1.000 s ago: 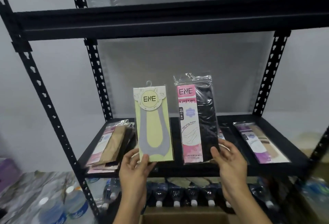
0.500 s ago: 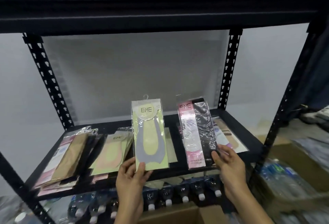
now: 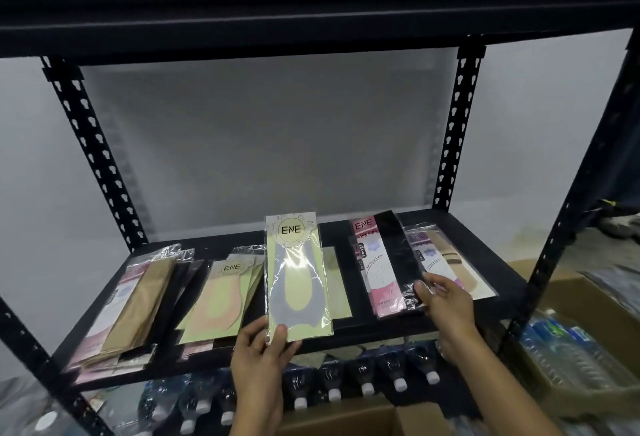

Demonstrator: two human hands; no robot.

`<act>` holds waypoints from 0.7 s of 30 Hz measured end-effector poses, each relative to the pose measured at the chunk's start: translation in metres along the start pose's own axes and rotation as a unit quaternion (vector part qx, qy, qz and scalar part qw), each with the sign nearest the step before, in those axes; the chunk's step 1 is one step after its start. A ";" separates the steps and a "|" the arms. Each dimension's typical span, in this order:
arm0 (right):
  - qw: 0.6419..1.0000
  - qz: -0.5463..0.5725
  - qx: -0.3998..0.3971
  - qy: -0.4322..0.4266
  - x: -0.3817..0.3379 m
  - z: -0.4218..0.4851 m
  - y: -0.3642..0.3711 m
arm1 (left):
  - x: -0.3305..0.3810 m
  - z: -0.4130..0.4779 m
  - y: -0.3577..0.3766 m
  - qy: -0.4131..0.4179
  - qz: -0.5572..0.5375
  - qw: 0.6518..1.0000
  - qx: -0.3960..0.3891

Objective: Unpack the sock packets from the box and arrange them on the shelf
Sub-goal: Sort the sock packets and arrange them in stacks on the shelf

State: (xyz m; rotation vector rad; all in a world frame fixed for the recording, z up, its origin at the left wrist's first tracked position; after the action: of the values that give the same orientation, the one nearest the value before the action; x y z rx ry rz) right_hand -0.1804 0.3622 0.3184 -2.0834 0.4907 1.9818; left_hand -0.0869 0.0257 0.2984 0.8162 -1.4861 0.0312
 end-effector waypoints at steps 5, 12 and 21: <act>0.999 -0.038 0.014 0.027 0.002 0.028 0.009 | -0.004 0.003 -0.008 -0.007 -0.003 1.000 0.013; 0.985 -0.169 0.043 0.006 0.005 0.035 0.012 | -0.014 0.001 -0.010 -0.022 -0.006 1.000 0.005; 0.953 -0.282 0.060 -0.092 -0.014 0.021 0.012 | -0.012 -0.001 -0.001 -0.025 -0.004 1.000 -0.004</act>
State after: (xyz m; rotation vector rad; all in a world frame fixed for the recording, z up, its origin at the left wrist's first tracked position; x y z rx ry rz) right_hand -0.2045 0.3606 0.3315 -1.6912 -0.0277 1.7249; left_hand -0.0869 0.0308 0.2869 0.8215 -1.5299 -0.0009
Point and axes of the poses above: each hand's wrist, its own z-axis towards the middle knuckle, its own y-axis out of the palm, x = y × z, the point moved 9 cm from there along z, towards the middle knuckle, and after that the axes turned 1 degree about -y, right-handed, at the moved point
